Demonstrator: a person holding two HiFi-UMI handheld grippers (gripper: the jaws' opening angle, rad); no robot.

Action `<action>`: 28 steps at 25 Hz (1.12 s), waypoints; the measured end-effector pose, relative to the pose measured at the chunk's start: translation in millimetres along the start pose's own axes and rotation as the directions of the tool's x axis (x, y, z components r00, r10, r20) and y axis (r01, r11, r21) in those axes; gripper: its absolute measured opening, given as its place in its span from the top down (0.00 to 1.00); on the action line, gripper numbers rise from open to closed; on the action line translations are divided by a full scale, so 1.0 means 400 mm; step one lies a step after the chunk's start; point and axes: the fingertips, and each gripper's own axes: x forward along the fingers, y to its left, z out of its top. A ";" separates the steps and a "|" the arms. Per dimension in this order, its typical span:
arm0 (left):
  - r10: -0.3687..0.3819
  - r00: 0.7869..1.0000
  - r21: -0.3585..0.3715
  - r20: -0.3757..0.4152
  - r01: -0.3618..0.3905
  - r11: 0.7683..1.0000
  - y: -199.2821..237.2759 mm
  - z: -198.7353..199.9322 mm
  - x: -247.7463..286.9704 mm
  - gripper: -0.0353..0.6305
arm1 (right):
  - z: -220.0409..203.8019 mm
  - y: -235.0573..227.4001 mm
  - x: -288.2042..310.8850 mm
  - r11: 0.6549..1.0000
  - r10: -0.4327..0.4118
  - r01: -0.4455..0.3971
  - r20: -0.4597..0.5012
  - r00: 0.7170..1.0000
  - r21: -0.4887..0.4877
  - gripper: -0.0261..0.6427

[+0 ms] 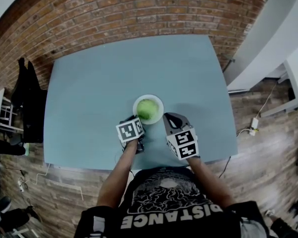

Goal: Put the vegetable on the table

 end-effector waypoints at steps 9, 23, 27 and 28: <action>-0.100 0.972 0.007 0.214 0.101 0.995 -0.097 0.076 -0.120 0.92 | 0.001 0.002 -0.041 0.998 0.063 -0.063 -0.002 0.998 0.007 0.95; -0.185 0.875 0.034 0.448 0.190 0.981 -0.213 0.091 -0.310 0.92 | 0.029 0.060 -0.115 0.983 0.181 -0.181 0.060 0.982 -0.002 0.95; -0.195 0.846 0.072 0.495 0.184 0.980 -0.254 0.091 -0.371 0.92 | 0.048 0.074 -0.144 0.977 0.214 -0.213 0.085 0.973 -0.012 0.95; -0.195 0.841 0.080 0.504 0.180 0.980 -0.263 0.090 -0.385 0.92 | 0.055 0.079 -0.153 0.975 0.223 -0.222 0.094 0.970 -0.016 0.95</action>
